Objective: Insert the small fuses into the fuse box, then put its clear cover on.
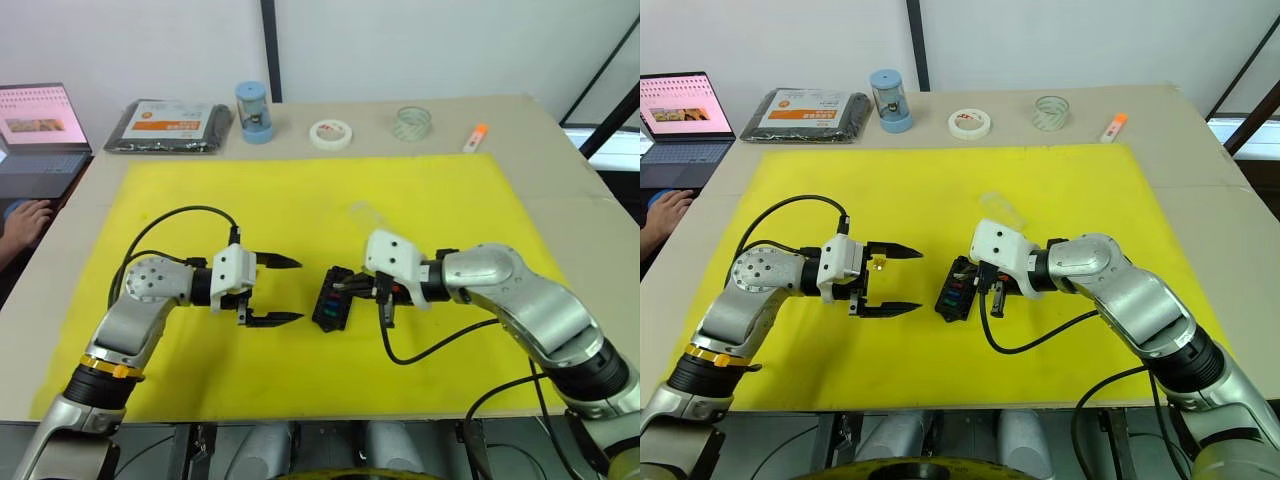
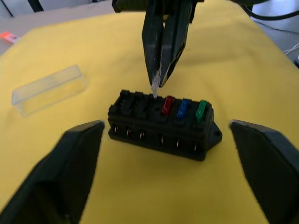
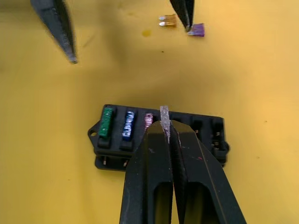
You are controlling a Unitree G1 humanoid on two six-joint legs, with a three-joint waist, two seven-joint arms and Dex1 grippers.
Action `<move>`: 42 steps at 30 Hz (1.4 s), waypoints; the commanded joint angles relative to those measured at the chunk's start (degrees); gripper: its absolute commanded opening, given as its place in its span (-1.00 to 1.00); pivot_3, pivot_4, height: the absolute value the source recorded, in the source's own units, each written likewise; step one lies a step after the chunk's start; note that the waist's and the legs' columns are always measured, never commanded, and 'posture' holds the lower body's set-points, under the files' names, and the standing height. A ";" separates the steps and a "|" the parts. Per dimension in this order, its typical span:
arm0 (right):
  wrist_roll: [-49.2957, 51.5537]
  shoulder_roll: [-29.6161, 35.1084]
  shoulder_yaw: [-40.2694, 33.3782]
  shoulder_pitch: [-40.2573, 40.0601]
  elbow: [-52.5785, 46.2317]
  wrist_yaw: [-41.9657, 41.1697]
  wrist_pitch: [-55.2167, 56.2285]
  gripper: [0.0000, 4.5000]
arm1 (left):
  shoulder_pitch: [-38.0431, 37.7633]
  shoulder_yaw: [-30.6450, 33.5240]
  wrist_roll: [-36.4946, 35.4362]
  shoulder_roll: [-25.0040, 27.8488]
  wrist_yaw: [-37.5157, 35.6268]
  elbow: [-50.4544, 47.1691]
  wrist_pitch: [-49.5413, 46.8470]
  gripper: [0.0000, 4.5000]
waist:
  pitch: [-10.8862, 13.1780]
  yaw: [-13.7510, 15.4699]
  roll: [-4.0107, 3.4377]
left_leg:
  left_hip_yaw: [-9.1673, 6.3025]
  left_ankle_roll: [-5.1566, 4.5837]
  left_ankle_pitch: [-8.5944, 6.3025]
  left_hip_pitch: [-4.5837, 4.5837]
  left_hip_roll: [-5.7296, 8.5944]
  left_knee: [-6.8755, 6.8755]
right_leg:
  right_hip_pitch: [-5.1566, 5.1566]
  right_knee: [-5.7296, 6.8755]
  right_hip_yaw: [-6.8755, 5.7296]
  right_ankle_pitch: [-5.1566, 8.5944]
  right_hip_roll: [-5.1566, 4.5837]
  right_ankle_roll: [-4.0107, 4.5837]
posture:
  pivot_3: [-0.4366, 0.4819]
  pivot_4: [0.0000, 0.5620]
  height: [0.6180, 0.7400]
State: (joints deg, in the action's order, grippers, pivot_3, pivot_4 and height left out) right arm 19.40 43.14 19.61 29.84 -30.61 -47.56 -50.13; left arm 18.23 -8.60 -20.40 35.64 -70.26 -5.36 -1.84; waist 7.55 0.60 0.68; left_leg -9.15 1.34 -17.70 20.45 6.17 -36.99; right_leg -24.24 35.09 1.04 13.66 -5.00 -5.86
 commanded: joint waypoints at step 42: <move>-3.17 -3.41 2.93 -0.26 2.66 3.18 -2.14 -1.00 | -1.12 0.30 -0.25 -0.35 1.17 -4.28 -3.63 1.00 | 0.00 0.01 0.00 | 0.00 0.00 0.00 -0.01 0.01 0.00 | 0.01 0.00 0.00 0.00 0.00 0.00 | -0.05 -0.47 1.00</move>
State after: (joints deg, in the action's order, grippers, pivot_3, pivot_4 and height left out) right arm 17.10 39.83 22.08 29.75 -27.82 -44.91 -52.46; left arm 16.98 -8.75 -20.59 35.34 -69.10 -9.06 -6.65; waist 7.55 0.60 0.68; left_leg -9.15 1.34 -17.70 20.43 6.17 -36.99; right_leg -24.23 35.09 1.03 13.66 -5.00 -5.87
